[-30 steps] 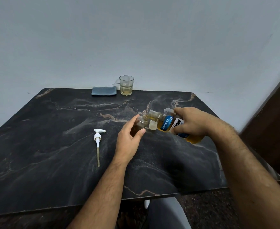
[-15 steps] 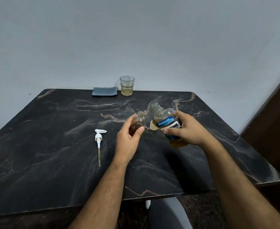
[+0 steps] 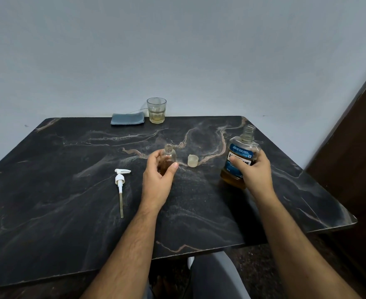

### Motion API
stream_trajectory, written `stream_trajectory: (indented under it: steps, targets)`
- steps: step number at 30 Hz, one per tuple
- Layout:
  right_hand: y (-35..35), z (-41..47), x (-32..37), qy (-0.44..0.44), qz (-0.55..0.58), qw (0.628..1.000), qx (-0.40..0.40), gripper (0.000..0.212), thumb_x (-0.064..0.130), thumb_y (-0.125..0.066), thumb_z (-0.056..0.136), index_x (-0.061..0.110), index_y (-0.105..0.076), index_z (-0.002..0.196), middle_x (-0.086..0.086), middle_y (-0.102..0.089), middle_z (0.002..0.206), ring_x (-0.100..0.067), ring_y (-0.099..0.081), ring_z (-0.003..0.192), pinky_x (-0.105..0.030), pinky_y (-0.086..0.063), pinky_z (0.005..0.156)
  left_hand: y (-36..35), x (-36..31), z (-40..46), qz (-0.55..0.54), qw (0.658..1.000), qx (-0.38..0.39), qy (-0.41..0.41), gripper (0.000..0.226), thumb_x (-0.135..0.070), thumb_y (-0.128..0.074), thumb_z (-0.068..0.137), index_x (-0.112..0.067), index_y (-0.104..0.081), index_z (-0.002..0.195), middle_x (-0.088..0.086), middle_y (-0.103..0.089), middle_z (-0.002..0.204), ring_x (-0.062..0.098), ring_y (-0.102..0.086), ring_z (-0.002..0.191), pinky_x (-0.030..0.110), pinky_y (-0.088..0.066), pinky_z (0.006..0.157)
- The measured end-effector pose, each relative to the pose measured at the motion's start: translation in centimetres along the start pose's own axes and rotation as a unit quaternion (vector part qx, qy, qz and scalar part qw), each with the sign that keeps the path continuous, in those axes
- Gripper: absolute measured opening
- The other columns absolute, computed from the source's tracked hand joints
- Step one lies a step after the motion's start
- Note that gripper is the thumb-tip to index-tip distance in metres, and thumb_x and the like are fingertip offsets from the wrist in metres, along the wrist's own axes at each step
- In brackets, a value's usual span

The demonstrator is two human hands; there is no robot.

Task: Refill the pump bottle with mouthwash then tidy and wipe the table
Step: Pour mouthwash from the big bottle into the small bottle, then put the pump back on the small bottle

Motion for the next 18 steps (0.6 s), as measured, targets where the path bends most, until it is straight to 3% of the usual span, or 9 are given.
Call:
stream_trajectory:
  steps: [6, 14, 18]
  targets:
    - [1.4, 0.2, -0.7, 0.007, 0.006, 0.999, -0.034, 0.039, 0.018, -0.081, 0.079, 0.036, -0.054, 0.102, 0.012, -0.066, 0.11, -0.006, -0.065, 0.102, -0.026, -0.053, 0.085, 0.0, 0.3, 0.0, 0.009, 1.0, -0.002, 0.002, 0.045, -0.023, -0.071, 0.089, -0.035, -0.048, 0.125, -0.011, -0.064, 0.122, 0.005, -0.06, 0.115, 0.037, -0.047, 0.105]
    - [1.5, 0.5, -1.6, 0.014, 0.001, 1.0, -0.027, 0.044, 0.016, -0.081, 0.078, 0.027, -0.057, 0.113, 0.005, -0.068, 0.114, -0.012, -0.066, 0.107, -0.032, -0.054, 0.091, 0.0, 0.4, 0.2, 0.013, 1.0, -0.001, -0.001, 0.044, -0.025, -0.071, 0.088, -0.036, -0.049, 0.124, -0.009, -0.064, 0.124, 0.008, -0.059, 0.118, 0.043, -0.048, 0.105]
    - [1.5, 0.6, -2.1, 0.011, -0.015, 1.0, -0.022, 0.047, 0.02, -0.083, 0.076, 0.025, -0.059, 0.116, 0.003, -0.07, 0.114, -0.014, -0.067, 0.106, -0.043, -0.055, 0.095, -0.1, 0.7, 0.3, 0.014, 1.0, 0.004, 0.006, 0.044, -0.028, -0.072, 0.087, -0.039, -0.049, 0.123, -0.009, -0.063, 0.125, 0.01, -0.059, 0.118, 0.046, -0.049, 0.104]
Point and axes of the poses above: each hand's wrist, its own z-axis towards the middle knuckle, its own y-axis out of the back of the hand, x = y × z, the point moved 10 cm from there along z, towards the middle knuckle
